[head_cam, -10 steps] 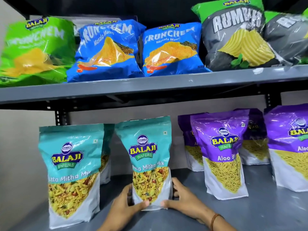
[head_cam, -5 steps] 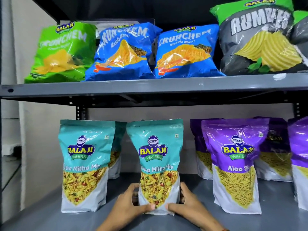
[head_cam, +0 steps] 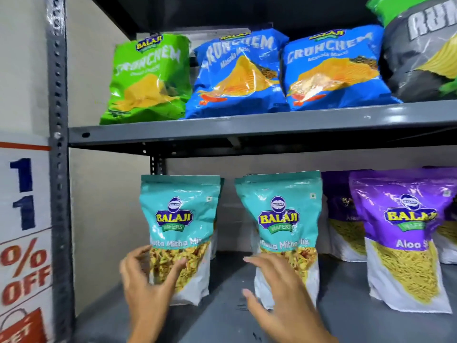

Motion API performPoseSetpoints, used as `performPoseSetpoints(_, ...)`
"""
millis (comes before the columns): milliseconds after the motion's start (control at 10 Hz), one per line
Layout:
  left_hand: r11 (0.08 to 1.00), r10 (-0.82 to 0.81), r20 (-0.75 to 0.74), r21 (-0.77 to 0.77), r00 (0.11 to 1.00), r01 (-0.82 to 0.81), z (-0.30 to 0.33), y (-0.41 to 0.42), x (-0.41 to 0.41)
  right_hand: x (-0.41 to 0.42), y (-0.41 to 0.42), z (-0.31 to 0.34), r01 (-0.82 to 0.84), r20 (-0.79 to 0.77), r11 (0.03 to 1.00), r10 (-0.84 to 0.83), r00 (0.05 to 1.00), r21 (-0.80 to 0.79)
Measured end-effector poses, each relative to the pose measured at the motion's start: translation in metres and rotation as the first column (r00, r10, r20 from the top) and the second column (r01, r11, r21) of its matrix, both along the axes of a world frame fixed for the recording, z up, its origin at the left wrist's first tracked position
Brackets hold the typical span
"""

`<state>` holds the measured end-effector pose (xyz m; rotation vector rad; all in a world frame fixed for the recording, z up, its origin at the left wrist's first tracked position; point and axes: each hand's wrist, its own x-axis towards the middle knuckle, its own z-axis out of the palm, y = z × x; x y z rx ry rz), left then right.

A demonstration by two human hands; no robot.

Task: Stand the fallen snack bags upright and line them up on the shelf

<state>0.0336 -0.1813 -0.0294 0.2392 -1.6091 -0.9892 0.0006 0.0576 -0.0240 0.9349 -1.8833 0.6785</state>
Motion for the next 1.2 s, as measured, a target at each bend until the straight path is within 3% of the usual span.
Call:
performPoseSetpoints(100,0.990,-0.135,0.261,-0.001,0.956,0.141,-0.006,-0.047,-0.002,-0.014,-0.067,-0.009,-0.051,0.393,0.997,0.023,0.919,0.061)
performPoseSetpoints(200,0.892,-0.435,0.414,0.072,0.800,0.447,-0.014,-0.070,-0.010,-0.039,-0.108,-0.019,-0.073,0.693,0.997,0.071,0.718,-0.026)
performPoseSetpoints(300,0.839,-0.495,0.521,0.077,0.695,0.539,-0.020,-0.084,-0.022,-0.046,-0.122,-0.022,-0.125,0.775,0.991,0.119,0.621,-0.051)
performPoseSetpoints(500,0.829,-0.491,0.585,0.085,0.646,0.553,-0.024,-0.108,-0.043,-0.048,-0.129,-0.027,-0.143,0.766,0.988,0.138,0.627,-0.061)
performPoseSetpoints(1000,0.787,-0.564,0.519,0.102,0.643,0.608,-0.027,-0.113,-0.047,-0.045,-0.133,-0.030,-0.045,0.799,0.992,0.118,0.589,-0.114)
performPoseSetpoints(1100,0.813,-0.565,0.455,0.163,0.688,0.559,-0.017,-0.109,-0.041,-0.041,-0.130,-0.024,0.016,0.820,0.989,0.113,0.561,-0.147)
performPoseSetpoints(1200,0.883,-0.466,0.390,0.147,0.794,0.446,-0.014,-0.093,-0.024,-0.025,-0.127,-0.025,0.019,0.843,0.990,0.110,0.526,-0.141)
